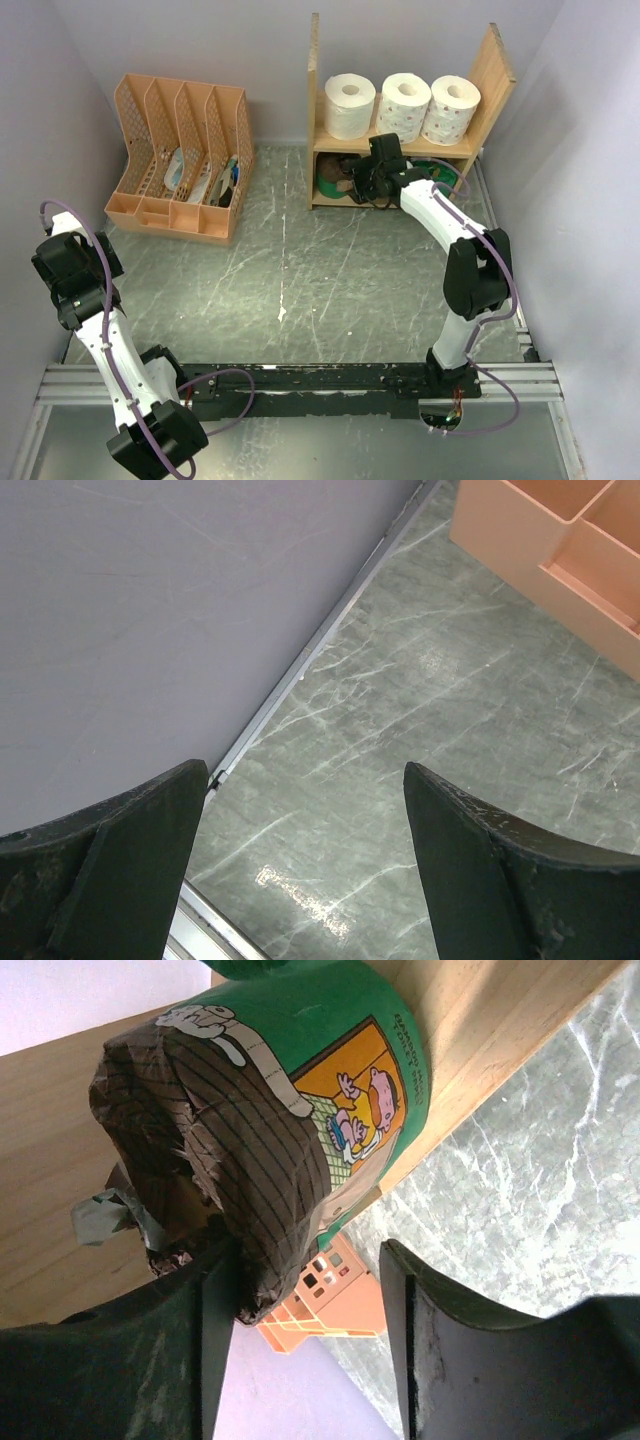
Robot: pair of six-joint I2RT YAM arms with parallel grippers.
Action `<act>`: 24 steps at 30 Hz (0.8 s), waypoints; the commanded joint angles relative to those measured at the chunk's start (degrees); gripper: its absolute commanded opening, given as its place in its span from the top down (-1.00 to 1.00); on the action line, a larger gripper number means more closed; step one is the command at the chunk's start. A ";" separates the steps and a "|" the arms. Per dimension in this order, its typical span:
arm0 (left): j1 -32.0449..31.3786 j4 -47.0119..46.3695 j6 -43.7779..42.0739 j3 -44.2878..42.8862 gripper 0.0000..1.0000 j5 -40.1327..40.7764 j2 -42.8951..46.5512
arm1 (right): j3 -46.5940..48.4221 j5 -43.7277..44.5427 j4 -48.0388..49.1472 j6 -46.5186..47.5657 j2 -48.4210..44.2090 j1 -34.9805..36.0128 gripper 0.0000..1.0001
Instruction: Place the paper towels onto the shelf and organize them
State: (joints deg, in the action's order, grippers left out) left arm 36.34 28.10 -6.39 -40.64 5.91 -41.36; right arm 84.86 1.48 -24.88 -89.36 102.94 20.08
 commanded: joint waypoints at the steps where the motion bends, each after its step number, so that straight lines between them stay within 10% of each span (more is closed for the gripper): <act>1: 0.86 -1.21 0.07 -0.69 -0.83 -0.64 0.57 | -0.52 -0.75 9.63 3.25 -5.30 -0.76 -0.20; 24: 0.88 -1.20 -0.11 -0.67 -0.82 -1.10 0.71 | -10.41 -13.67 22.43 3.36 -11.32 -4.01 -0.71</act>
State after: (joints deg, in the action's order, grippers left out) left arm 36.36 28.10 -6.42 -40.64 5.82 -41.36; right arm 75.42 -8.78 -16.08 -86.26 98.59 17.15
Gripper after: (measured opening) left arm 0.913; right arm 0.826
